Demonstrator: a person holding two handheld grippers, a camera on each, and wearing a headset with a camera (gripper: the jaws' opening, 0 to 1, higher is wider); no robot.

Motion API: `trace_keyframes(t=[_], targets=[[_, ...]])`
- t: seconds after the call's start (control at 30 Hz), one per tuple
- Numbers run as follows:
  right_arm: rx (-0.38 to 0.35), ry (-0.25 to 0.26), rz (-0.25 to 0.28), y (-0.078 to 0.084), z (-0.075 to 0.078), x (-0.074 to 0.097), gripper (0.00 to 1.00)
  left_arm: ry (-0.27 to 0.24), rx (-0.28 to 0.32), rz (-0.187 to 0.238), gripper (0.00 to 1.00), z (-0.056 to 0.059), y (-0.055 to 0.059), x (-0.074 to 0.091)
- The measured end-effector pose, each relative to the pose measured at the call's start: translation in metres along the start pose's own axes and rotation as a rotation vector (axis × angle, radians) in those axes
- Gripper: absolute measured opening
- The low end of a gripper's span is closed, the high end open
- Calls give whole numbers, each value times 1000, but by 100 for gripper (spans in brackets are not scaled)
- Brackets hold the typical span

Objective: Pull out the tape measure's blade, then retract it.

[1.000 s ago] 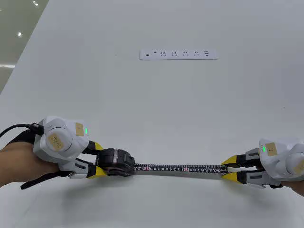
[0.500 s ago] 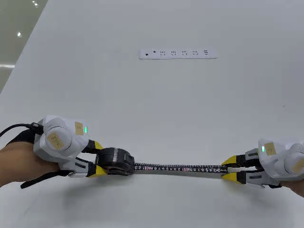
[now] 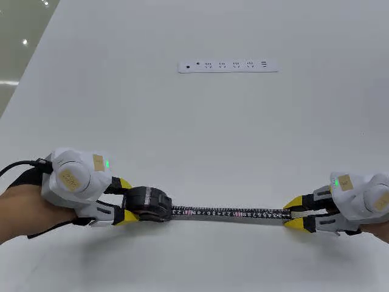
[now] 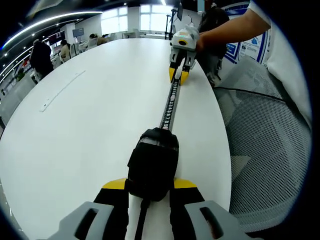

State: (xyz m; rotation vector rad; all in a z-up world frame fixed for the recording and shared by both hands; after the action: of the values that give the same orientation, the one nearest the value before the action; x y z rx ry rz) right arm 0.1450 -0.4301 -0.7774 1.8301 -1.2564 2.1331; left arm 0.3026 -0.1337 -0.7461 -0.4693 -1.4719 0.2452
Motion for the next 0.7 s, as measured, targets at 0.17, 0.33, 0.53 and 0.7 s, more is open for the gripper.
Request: trace_keyframes(t=[0.17,0.33,0.53,0.7], targets=[[-9,5,-3,-2,-2,1,14,0,6,-1,28,0,0,0],[-31,5,-3,-3,-4,1,15,-4,18,0,29,0,0,0],[-47,-1,11,-8,-5,-3,21,-9,40,5,30,1,-1,0],[-66,-8,19,-8,-5,-4,26,-5,57,28,31,2,-5,2]])
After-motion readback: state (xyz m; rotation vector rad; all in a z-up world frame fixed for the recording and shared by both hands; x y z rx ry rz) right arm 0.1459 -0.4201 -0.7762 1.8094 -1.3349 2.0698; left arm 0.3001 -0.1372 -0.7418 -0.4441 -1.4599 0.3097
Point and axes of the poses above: the centre of the closed fingertips' face, and the gripper's own axes: x roughly backward along the fingers, z roughly to its right, y roughly out of its underside, the point moved 5 cm from there along x, roughly backward along the fingers, and after that the axes turned 10 degrees about -z, right-handed, at the moved point
